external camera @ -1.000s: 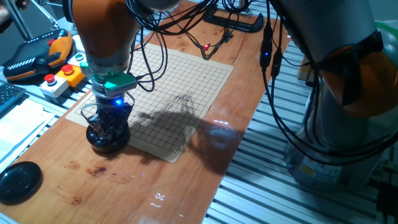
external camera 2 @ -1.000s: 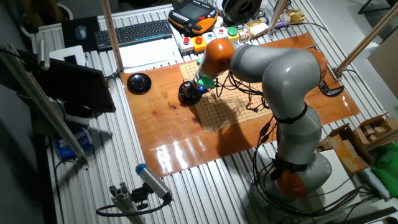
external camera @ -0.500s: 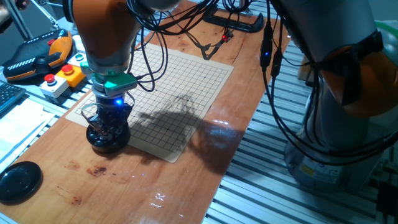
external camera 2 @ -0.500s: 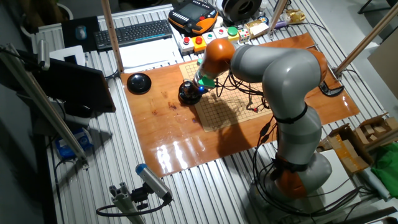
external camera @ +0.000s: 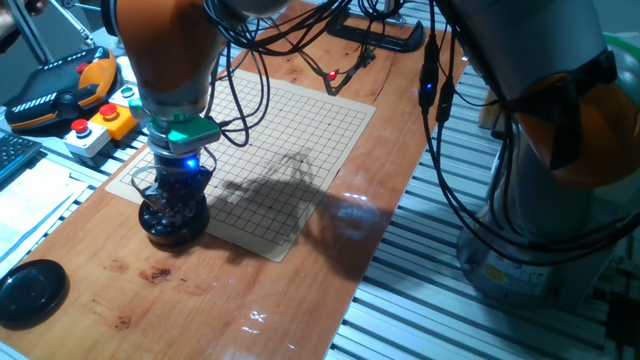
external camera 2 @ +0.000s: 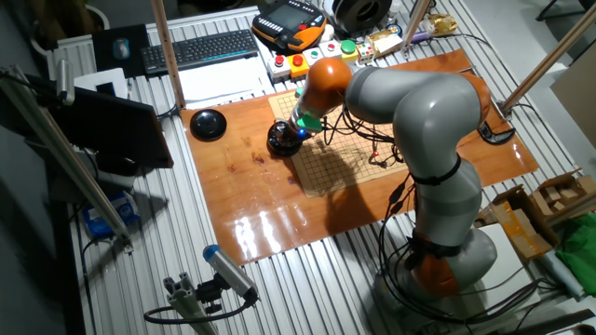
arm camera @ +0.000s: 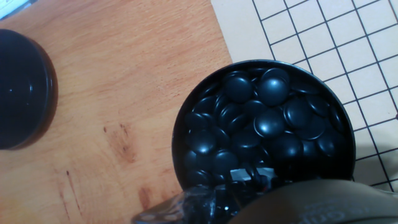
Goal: Play the first move as black on the 3-4 point in the upper right corner of the Go board
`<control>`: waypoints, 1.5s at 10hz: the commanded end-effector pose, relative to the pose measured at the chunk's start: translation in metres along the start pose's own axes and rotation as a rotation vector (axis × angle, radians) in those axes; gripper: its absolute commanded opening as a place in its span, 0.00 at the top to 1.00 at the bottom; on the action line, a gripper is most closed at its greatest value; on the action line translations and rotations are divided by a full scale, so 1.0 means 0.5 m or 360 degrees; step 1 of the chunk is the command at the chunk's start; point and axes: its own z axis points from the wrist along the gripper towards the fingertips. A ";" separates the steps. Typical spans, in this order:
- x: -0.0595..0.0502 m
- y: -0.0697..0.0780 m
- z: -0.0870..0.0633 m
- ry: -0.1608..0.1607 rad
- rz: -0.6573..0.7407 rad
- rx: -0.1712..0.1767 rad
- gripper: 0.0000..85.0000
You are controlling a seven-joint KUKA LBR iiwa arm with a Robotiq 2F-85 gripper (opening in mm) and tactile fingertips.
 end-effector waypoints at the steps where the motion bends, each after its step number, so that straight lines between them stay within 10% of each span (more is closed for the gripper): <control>1: 0.000 0.000 0.000 -0.0001 -0.0002 0.0002 0.91; 12: 0.002 -0.002 -0.021 0.0003 0.0000 0.0037 0.99; 15: 0.003 0.002 -0.021 0.0002 0.0014 0.0041 0.87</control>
